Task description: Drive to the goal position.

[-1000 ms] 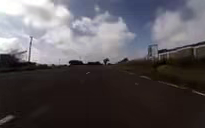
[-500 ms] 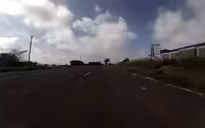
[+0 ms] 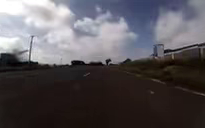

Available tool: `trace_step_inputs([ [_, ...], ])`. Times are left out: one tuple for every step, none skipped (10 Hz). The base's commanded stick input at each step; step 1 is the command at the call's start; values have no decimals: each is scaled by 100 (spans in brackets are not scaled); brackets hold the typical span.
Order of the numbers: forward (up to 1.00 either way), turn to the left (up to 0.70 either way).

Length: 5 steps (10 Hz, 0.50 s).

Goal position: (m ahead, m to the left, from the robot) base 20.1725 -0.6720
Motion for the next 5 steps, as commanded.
trace_step_inputs([
  [100,0],
  [100,-40],
  [100,-40],
  [100,-40],
  [100,-40],
])
